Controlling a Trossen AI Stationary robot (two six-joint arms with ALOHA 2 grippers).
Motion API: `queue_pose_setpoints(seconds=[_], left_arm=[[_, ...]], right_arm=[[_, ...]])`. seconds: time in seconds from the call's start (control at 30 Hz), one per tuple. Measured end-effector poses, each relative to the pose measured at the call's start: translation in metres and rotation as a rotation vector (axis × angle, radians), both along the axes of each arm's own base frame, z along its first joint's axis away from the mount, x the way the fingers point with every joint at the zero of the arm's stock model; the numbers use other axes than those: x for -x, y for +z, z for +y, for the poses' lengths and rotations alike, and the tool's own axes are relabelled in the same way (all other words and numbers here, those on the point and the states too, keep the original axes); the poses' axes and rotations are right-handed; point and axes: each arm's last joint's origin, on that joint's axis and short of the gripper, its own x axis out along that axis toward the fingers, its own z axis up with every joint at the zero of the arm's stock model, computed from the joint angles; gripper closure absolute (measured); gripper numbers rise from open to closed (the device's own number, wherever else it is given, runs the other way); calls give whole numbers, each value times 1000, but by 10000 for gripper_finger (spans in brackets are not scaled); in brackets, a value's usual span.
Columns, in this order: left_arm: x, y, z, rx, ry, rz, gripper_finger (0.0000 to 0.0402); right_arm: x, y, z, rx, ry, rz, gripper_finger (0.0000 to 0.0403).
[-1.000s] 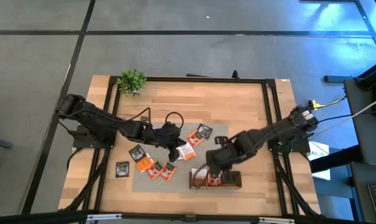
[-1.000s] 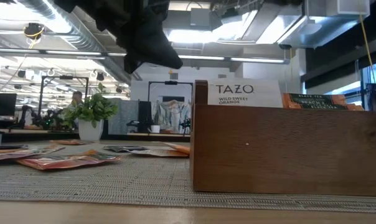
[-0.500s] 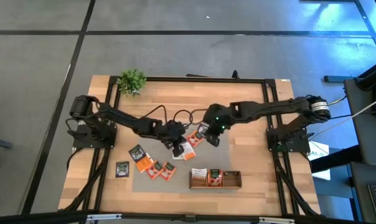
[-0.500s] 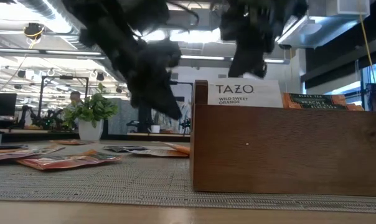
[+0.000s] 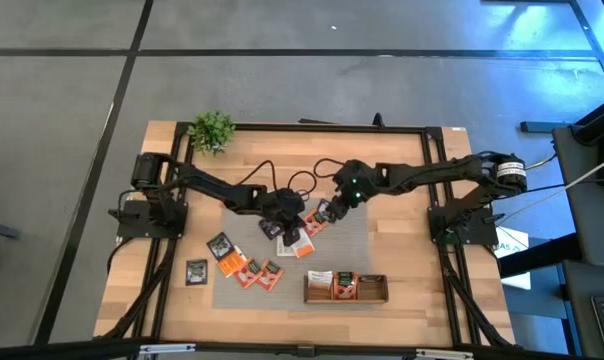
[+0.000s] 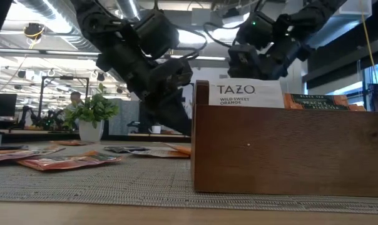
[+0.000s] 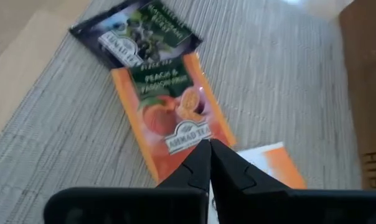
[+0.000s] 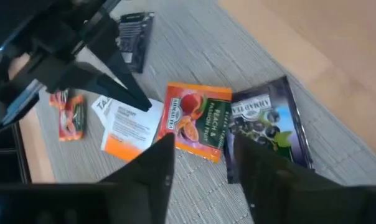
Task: Pick & Place Tea
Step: Put the yellow tea bag into the middle compartment of the wooden organizer
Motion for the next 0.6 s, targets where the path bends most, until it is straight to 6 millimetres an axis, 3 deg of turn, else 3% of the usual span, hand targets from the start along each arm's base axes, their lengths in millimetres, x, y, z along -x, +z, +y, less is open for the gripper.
queue_pose_setpoints(seconds=[0.23,0.33,0.6], left_arm=[[-1,-2,1,-17,15,0,399],[0,-6,1,-22,32,19,399],[0,-17,1,-1,47,64,399]], right_arm=[[-5,1,11,21,37,-93,183],[-9,-2,15,27,29,-94,182],[-16,-32,17,-17,11,4,195]])
